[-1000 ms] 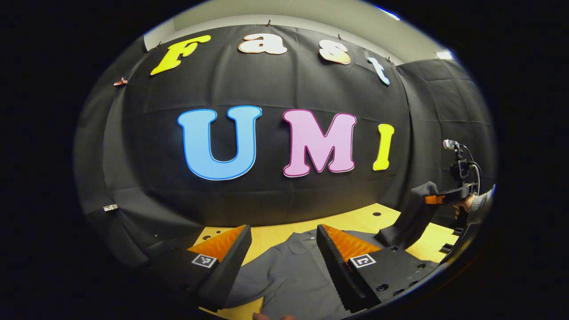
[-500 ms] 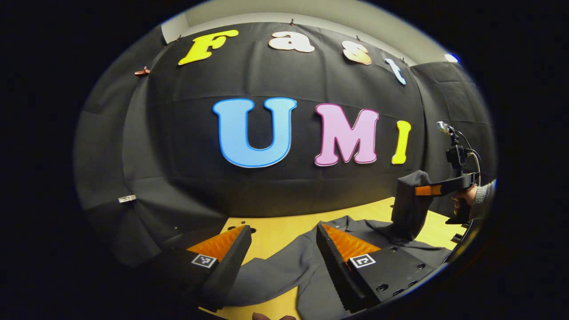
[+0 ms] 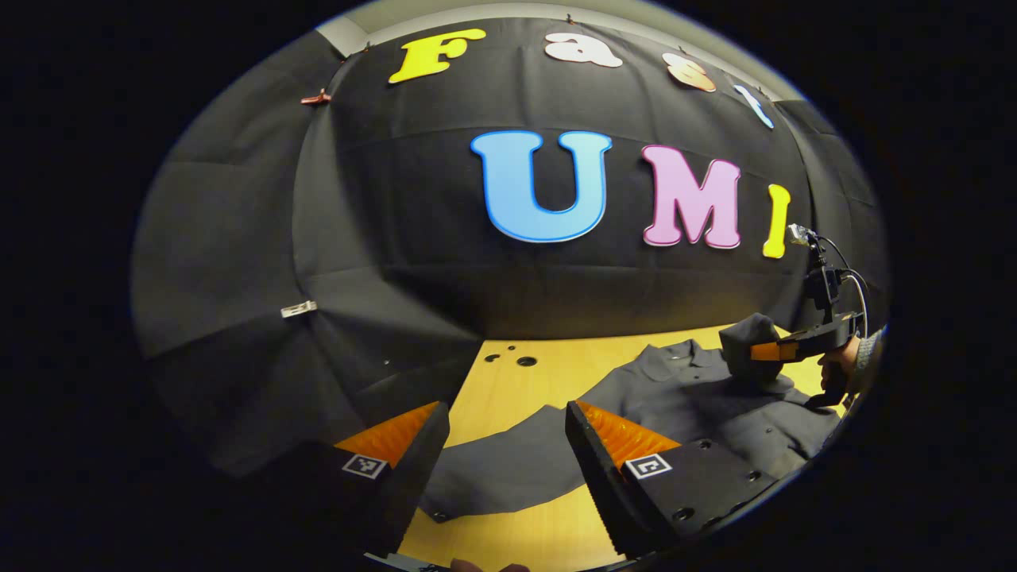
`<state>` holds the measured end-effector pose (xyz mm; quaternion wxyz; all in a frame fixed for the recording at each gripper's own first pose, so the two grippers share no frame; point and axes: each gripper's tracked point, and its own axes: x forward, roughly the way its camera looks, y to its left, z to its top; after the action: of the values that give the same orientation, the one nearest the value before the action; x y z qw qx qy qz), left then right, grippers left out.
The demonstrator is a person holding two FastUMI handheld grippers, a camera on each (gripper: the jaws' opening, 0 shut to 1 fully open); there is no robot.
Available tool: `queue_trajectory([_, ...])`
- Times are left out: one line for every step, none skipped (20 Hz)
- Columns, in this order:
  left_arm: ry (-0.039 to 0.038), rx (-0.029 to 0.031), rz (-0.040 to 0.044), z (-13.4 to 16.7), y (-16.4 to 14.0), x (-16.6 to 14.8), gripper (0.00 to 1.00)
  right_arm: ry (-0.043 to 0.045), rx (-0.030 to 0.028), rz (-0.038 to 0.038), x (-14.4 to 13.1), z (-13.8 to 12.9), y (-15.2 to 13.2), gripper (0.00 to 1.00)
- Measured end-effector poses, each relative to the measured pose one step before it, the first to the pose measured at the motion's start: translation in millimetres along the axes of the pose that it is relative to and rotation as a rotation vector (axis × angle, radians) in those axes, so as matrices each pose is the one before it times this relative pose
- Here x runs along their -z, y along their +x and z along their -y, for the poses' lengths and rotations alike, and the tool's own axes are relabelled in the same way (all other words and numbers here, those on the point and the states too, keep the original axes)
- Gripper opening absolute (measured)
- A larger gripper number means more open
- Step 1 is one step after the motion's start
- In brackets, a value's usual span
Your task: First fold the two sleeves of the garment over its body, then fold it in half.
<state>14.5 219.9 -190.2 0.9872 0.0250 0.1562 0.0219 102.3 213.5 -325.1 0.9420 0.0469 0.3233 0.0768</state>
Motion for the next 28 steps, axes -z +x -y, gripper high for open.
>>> queue_trajectory([-0.00001,-0.01503,-0.0101,-11.61,3.63,6.34,0.91,-0.01155,-0.0037,-0.01794,9.46,-5.98,7.23,0.06])
queue_trajectory([-0.00015,-0.0129,-0.01264,-10.14,4.65,9.61,0.91,-0.01366,-0.00202,-0.02439,9.39,-3.87,7.51,0.07])
queue_trajectory([0.00127,-0.01286,-0.01571,-10.3,4.79,8.81,0.91,-0.01399,-0.00407,-0.02672,9.06,-5.22,5.58,0.07])
queue_trajectory([0.0028,-0.01234,-0.01781,-9.46,3.92,9.29,0.93,-0.00973,-0.00578,-0.02658,7.97,-4.91,5.16,0.06])
queue_trajectory([-0.00189,-0.01042,-0.01882,-8.43,5.26,8.8,0.91,-0.00747,-0.00134,-0.026,8.43,-2.52,5.7,0.07])
queue_trajectory([-0.0076,-0.0081,-0.01896,-7.17,4.83,10.54,0.93,-0.00526,0.00214,-0.02337,7.51,-0.76,4.63,0.1])
queue_trajectory([-0.01264,-0.00627,-0.02205,-5.84,5.61,10.03,0.93,0.0005,0.00104,-0.01878,7.57,-1.5,4.99,0.12])
queue_trajectory([-0.01689,-0.00375,-0.02538,-4.69,4.97,11.93,0.93,0.00497,-0.0048,-0.02033,7.12,-2.35,4.91,0.13])
queue_trajectory([-0.01849,-0.00497,-0.02919,-3.64,5.64,11.01,0.93,0.01123,-0.01758,-0.02051,6.3,-6.3,1.84,0.14])
queue_trajectory([-0.01198,-0.00352,-0.03095,-2.82,6.14,7.65,0.91,0.00866,-0.01346,-0.01534,4.17,-3.95,1.47,0.2])
queue_trajectory([-0.01108,0.00197,-0.02946,0.25,6.77,9.8,0.93,0.00356,-0.00997,-0.01141,3.82,-2.27,0.65,0.22])
queue_trajectory([-0.00655,0.0052,-0.02092,0.18,3.65,8.59,0.93,0.00304,-0.01123,-0.00924,2.54,-3.01,0.6,0.26])
queue_trajectory([-0.00387,0.0083,-0.0182,1.36,4.86,7.97,0.94,0.0096,-0.0208,-0.00736,2.19,-5.87,0.13,0.27])
queue_trajectory([-0.00333,0.00646,-0.02285,1.2,6.1,9.17,0.94,0.01827,-0.0239,-0.00772,2.18,-6.53,-0.04,0.19])
queue_trajectory([-0.00803,0.00839,-0.02478,2.91,6.9,7.9,0.93,0.02816,-0.04814,-0.00665,0.6,-10.57,-2.55,0.3])
queue_trajectory([-0.0126,0.00335,-0.02947,2.0,6.28,10.09,0.93,0.01453,-0.03471,-0.00254,-0.45,-7.94,-1.91,0.4])
queue_trajectory([-0.01731,0.00276,-0.02593,1.84,6.68,7.19,0.94,0.00714,-0.0349,0.00511,-1.3,-7.03,-2.79,0.49])
queue_trajectory([-0.01859,0.00129,-0.02205,1.17,5.94,5.9,0.93,0.01052,-0.03898,0.00513,-0.95,-7.99,-3.32,0.58])
queue_trajectory([-0.01556,-0.00147,-0.019,0.68,6.03,4.23,0.94,0.00795,-0.02908,0.00947,-2.11,-4.73,-6.33,0.65])
queue_trajectory([-0.00861,-0.00323,-0.01357,0.54,4.44,4.0,0.93,0.00473,-0.02482,0.01577,-5.61,-3.96,-6.35,0.63])
queue_trajectory([-0.00128,-0.00439,-0.00642,-0.67,4.56,0.04,0.92,0.00455,-0.01029,0.0151,-4.75,0.13,-9.8,0.54])
queue_trajectory([0.00252,-0.00654,-0.00812,-1.05,4.98,0.89,0.95,0.00709,-0.00606,0.01871,-4.76,1.33,-8.53,0.59])
queue_trajectory([0.00329,-0.00754,-0.01533,0.49,5.14,2.24,0.95,0.00903,0.00019,0.01576,-4.04,2.21,-8.3,0.73])
queue_trajectory([0.00369,-0.01022,-0.01708,-0.48,4.21,4.46,0.95,0.00661,0.00732,0.01417,-3.25,4.55,-8.65,0.73])
queue_trajectory([0.00352,-0.0094,-0.01366,-0.31,3.87,3.15,0.95,0.00382,0.01429,0.01561,-3.68,5.89,-9.45,0.73])
queue_trajectory([0.00461,-0.00914,-0.0111,0.34,4.04,3.03,0.95,0.00448,0.0167,0.01561,-4.28,7.89,-8.73,0.73])
queue_trajectory([0.01104,-0.0113,-0.00877,0.38,3.5,1.81,0.95,0.01056,0.01381,0.0138,-2.12,7.82,-8.9,0.73])
queue_trajectory([0.02276,-0.01048,0.00061,1.25,0.7,0.86,0.95,0.01499,0.01521,0.01226,-3.02,8.17,-7.99,0.74])
